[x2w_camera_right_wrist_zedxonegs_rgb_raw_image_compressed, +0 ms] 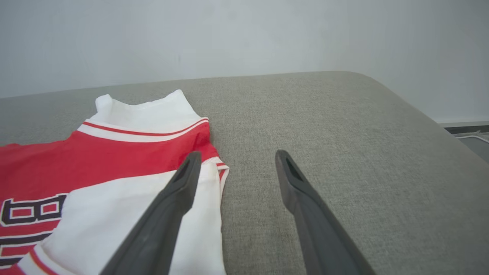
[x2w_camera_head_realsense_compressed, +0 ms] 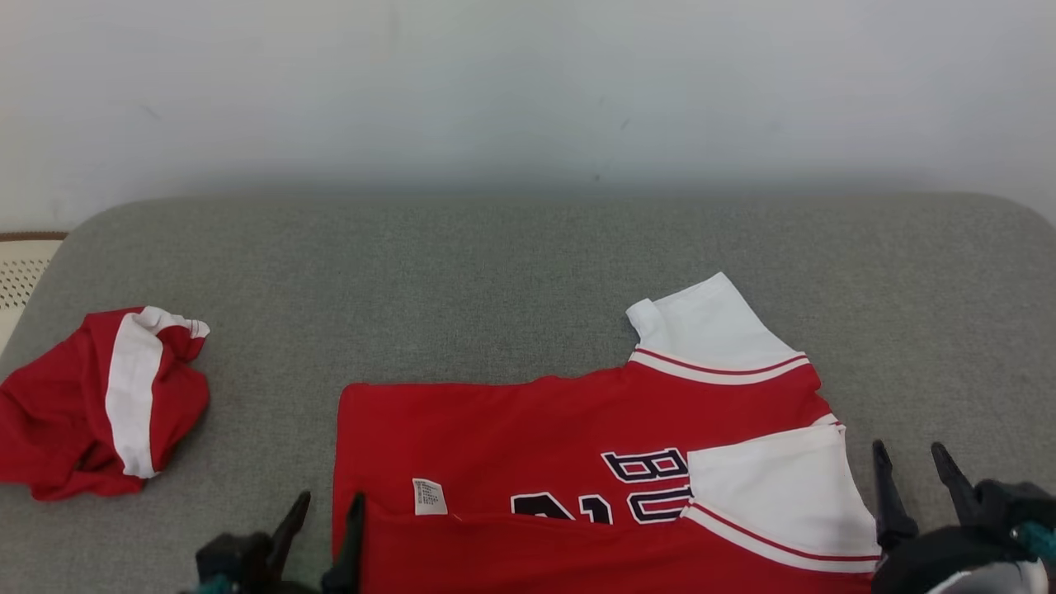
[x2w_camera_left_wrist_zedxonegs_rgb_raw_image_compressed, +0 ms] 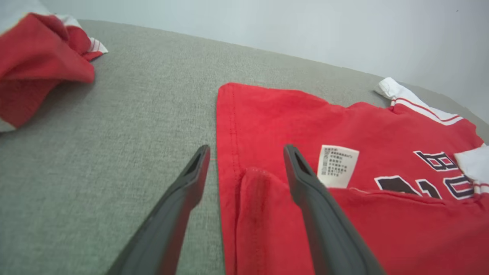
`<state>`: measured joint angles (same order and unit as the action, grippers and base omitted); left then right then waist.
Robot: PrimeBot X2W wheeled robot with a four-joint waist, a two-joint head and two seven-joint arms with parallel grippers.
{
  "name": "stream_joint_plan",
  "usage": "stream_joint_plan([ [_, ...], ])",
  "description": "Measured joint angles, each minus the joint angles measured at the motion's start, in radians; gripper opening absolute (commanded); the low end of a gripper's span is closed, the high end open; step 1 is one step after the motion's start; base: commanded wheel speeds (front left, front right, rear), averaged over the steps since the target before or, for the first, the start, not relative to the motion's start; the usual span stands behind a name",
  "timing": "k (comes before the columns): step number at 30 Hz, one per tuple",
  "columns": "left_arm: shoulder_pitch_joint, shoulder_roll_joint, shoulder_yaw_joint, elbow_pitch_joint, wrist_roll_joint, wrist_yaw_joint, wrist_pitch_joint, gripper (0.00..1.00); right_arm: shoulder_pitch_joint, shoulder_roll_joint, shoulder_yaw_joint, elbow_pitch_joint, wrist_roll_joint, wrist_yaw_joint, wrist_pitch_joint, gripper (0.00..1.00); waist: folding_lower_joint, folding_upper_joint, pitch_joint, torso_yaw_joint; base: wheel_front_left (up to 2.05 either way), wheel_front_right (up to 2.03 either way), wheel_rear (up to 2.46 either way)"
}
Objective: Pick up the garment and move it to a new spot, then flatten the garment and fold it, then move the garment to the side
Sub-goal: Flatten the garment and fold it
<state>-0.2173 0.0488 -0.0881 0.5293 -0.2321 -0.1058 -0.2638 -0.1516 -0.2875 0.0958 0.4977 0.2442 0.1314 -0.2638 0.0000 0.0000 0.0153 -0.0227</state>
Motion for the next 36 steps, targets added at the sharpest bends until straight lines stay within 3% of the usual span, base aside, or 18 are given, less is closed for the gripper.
stream_joint_plan([
  [11,-0.356,0.001,-0.053,0.206,0.042,-0.016,0.000,1.00,-0.167,-0.006,0.096,-0.012,0.002,0.000,0.000,1.00,0.0003,0.0001,0.120,0.002,0.00,0.00,0.00],
  [17,-0.477,0.003,-0.048,0.370,0.042,0.002,0.000,1.00,-0.189,-0.004,0.104,-0.014,0.029,0.000,0.000,1.00,0.0003,0.0001,0.161,-0.011,0.00,0.00,0.00],
  [24,-0.553,0.008,-0.041,0.466,0.049,0.012,0.000,1.00,-0.207,-0.011,0.106,-0.028,0.038,0.000,0.000,1.00,0.0002,0.0001,0.196,-0.036,0.00,0.00,0.00],
  [25,-0.562,0.008,-0.041,0.473,0.049,0.012,0.000,0.87,-0.209,-0.012,0.105,-0.030,0.038,0.000,0.000,1.00,0.0002,0.0001,0.200,-0.039,0.00,0.00,0.00],
  [26,-0.568,0.008,-0.040,0.481,0.049,0.012,0.000,0.56,-0.210,-0.013,0.102,-0.032,0.039,0.000,0.000,1.00,0.0002,0.0001,0.203,-0.040,0.00,0.00,0.00],
  [27,-0.570,0.008,-0.040,0.492,0.049,0.012,0.000,0.37,-0.211,-0.015,0.101,-0.033,0.039,0.000,0.000,1.00,0.0002,0.0001,0.207,-0.042,0.00,0.00,0.00],
  [28,-0.570,0.008,-0.040,0.498,0.049,0.012,0.000,0.30,-0.214,-0.017,0.099,-0.036,0.042,0.000,0.000,1.00,0.0001,0.0002,0.210,-0.043,0.00,0.00,0.00],
  [29,-0.570,0.008,-0.039,0.499,0.049,0.012,0.000,0.30,-0.221,-0.019,0.097,-0.038,0.047,0.000,0.000,1.00,0.0001,0.0001,0.213,-0.044,0.00,0.00,0.00],
  [30,-0.572,0.007,-0.038,0.497,0.049,0.015,0.000,0.00,-0.230,-0.020,0.097,-0.041,0.049,0.000,0.000,1.00,0.0002,0.0001,0.216,-0.044,0.00,0.00,0.00],
  [36,-0.567,0.004,-0.031,0.412,0.051,0.020,0.000,0.00,-0.281,-0.046,0.109,-0.034,0.072,0.000,0.000,1.00,0.0001,0.0001,0.225,-0.028,0.00,0.00,0.00],
])
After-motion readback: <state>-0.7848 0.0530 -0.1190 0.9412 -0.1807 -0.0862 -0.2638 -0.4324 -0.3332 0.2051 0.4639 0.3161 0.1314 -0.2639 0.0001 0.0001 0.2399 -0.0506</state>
